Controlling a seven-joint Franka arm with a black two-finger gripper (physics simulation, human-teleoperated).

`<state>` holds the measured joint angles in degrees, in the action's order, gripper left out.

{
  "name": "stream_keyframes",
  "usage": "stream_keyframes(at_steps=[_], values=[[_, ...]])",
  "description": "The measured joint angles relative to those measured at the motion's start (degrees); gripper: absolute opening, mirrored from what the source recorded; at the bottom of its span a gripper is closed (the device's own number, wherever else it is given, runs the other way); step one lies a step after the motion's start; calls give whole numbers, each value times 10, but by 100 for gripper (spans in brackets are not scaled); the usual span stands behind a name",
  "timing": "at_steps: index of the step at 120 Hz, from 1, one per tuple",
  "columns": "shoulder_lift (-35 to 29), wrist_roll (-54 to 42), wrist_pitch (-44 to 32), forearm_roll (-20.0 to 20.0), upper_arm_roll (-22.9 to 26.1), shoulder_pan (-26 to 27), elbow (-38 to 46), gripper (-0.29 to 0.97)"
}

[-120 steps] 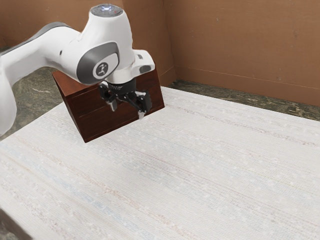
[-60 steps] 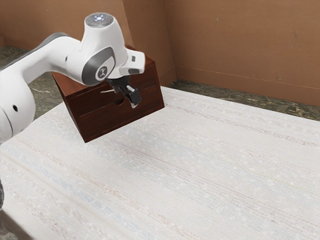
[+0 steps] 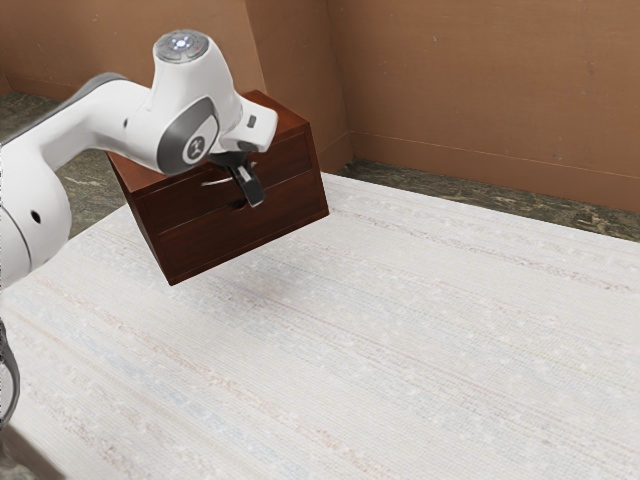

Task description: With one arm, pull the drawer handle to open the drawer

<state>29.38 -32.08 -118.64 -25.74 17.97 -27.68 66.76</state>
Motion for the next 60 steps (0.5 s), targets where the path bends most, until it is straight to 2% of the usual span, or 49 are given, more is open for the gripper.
stream_keyframes(at_steps=[30,47,60], values=[[12,-49,-4,3,-4,0,-12,67],[7,-66,-5,48,-36,10,-7,66],[2,-77,-6,65,-45,15,0,65]])
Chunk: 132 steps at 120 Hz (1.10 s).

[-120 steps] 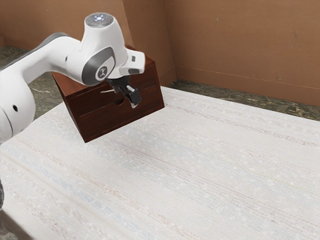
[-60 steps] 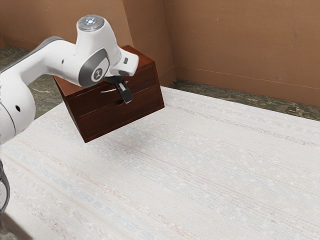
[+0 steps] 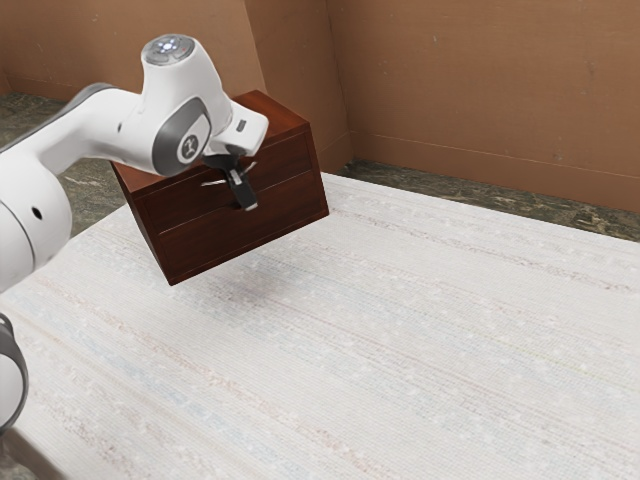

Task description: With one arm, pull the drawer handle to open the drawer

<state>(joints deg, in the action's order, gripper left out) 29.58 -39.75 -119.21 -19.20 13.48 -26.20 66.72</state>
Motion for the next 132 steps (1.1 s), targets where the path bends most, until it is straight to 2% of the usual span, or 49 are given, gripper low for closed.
stream_keyframes(at_steps=[84,132], values=[[-8,-34,-6,13,-18,-5,13,64],[-11,-39,-19,13,-18,-3,22,49]])
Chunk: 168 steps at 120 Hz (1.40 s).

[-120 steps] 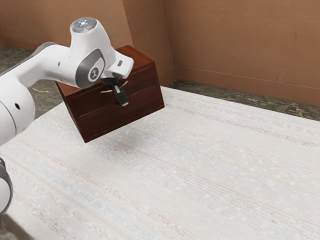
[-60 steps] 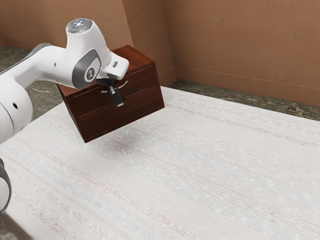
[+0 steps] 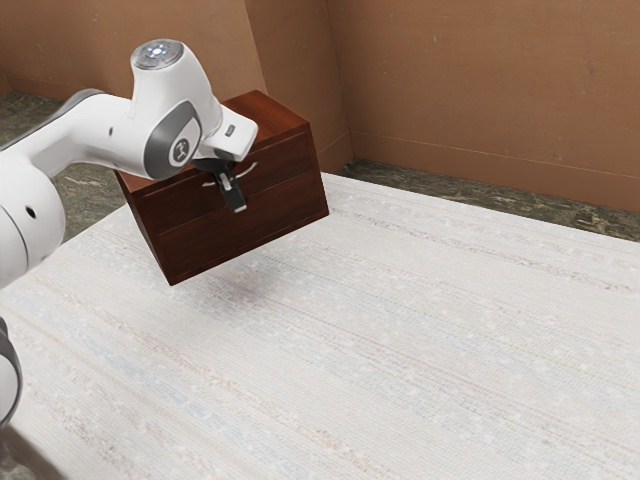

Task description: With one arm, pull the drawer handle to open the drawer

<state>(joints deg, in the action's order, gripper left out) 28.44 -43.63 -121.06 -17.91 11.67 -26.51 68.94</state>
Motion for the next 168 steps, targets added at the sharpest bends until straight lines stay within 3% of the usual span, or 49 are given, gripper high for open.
stream_keyframes(at_steps=[16,41,168], values=[[-9,1,-14,11,-12,3,25,49],[-34,2,-28,22,-15,7,58,39],[-127,26,-92,49,-15,31,192,40]])
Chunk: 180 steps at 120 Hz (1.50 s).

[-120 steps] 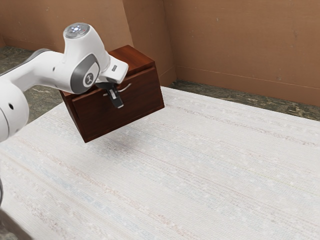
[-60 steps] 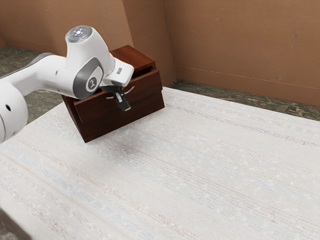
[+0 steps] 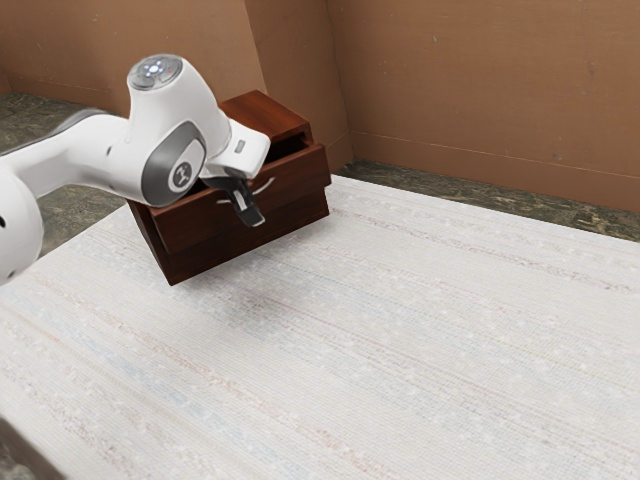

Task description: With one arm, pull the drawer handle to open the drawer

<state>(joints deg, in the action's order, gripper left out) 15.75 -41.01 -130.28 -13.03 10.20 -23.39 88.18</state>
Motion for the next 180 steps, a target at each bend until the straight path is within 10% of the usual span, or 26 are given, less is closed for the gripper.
stream_keyframes(at_steps=[180], values=[[-129,81,-88,15,7,23,183,39]])
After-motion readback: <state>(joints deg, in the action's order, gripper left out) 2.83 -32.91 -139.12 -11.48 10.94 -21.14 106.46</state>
